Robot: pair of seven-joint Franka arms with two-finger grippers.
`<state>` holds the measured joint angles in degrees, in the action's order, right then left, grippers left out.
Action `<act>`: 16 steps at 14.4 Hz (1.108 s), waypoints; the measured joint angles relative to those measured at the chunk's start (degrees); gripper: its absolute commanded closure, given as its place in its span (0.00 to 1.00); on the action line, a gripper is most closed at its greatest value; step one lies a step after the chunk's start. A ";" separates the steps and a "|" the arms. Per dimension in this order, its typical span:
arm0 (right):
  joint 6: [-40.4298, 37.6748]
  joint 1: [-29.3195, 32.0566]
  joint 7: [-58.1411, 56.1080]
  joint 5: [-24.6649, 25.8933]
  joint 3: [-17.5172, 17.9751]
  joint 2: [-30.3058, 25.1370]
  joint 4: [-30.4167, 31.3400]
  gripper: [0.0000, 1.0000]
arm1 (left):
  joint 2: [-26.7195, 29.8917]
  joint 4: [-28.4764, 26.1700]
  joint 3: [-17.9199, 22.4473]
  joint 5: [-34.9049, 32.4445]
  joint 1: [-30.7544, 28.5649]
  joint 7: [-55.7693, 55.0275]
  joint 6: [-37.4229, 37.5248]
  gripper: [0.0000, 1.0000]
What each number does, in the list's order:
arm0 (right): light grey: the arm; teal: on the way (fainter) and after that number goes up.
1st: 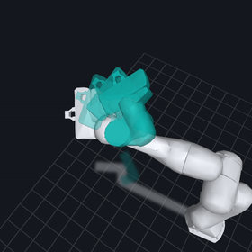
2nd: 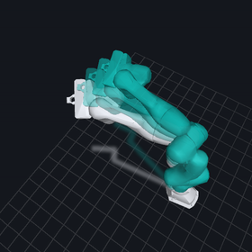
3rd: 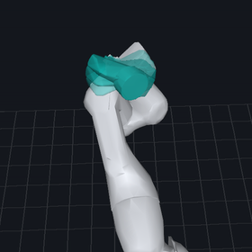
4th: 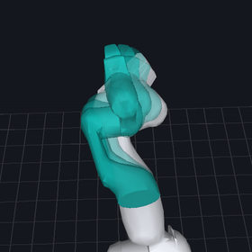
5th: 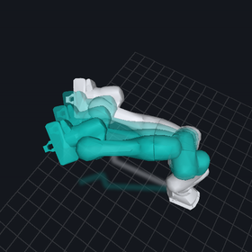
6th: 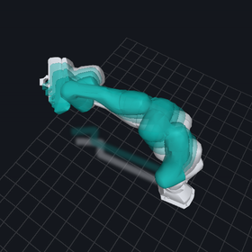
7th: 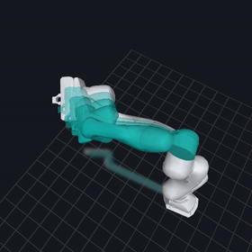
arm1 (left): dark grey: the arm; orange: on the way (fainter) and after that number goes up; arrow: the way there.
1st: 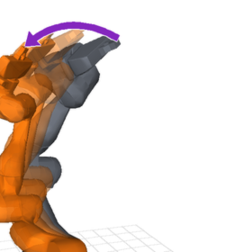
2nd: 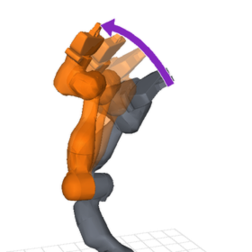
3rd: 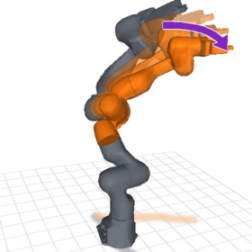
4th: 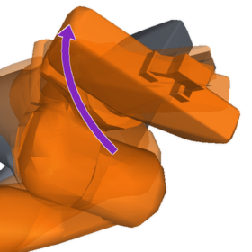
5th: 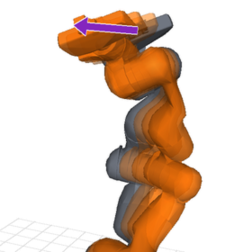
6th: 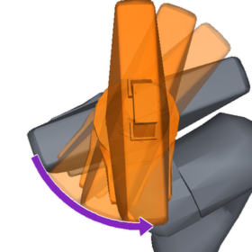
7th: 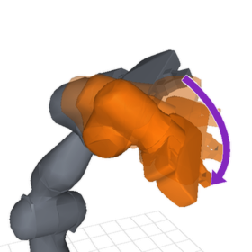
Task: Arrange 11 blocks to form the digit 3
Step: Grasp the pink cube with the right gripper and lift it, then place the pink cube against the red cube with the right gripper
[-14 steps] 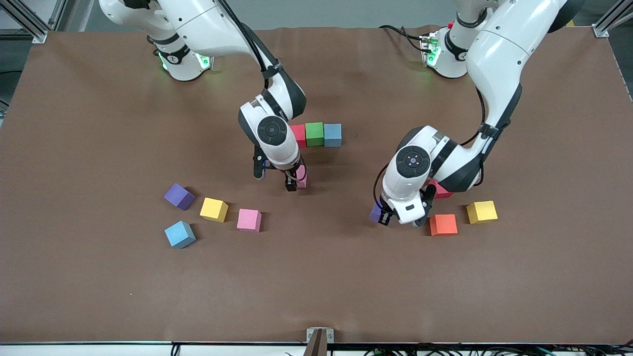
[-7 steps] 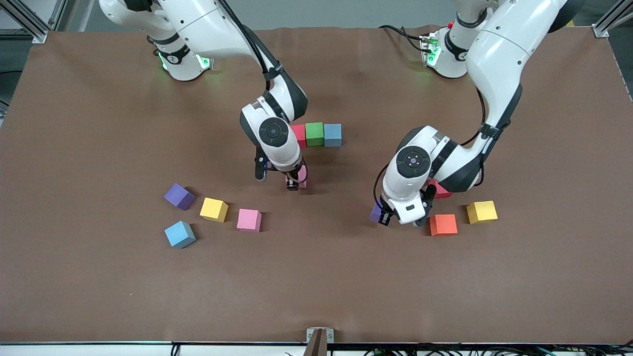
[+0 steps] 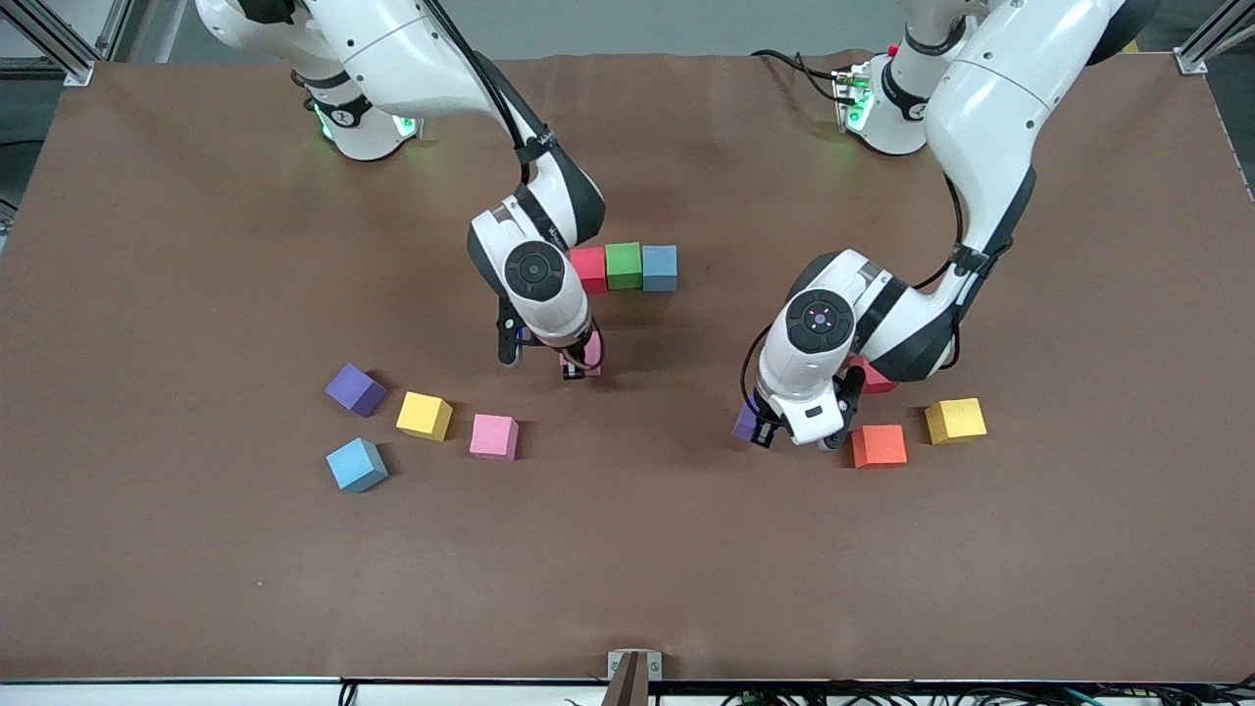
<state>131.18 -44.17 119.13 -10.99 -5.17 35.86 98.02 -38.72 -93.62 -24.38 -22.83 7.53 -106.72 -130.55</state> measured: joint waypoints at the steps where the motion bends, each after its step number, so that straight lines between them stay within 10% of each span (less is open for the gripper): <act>1: -0.53 0.09 -2.17 0.03 -0.04 -0.57 0.20 1.00 | -0.01 0.00 0.00 0.00 0.00 0.00 0.00 0.70; 16: -4.25 0.03 -80.76 3.05 0.49 -4.29 1.58 1.00 | -0.01 0.00 0.01 0.00 -0.02 0.00 0.00 0.70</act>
<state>126.93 -44.14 38.37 -7.94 -4.68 31.57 99.60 -38.74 -93.62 -24.36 -22.83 7.51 -106.72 -130.55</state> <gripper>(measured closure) 0.441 0.467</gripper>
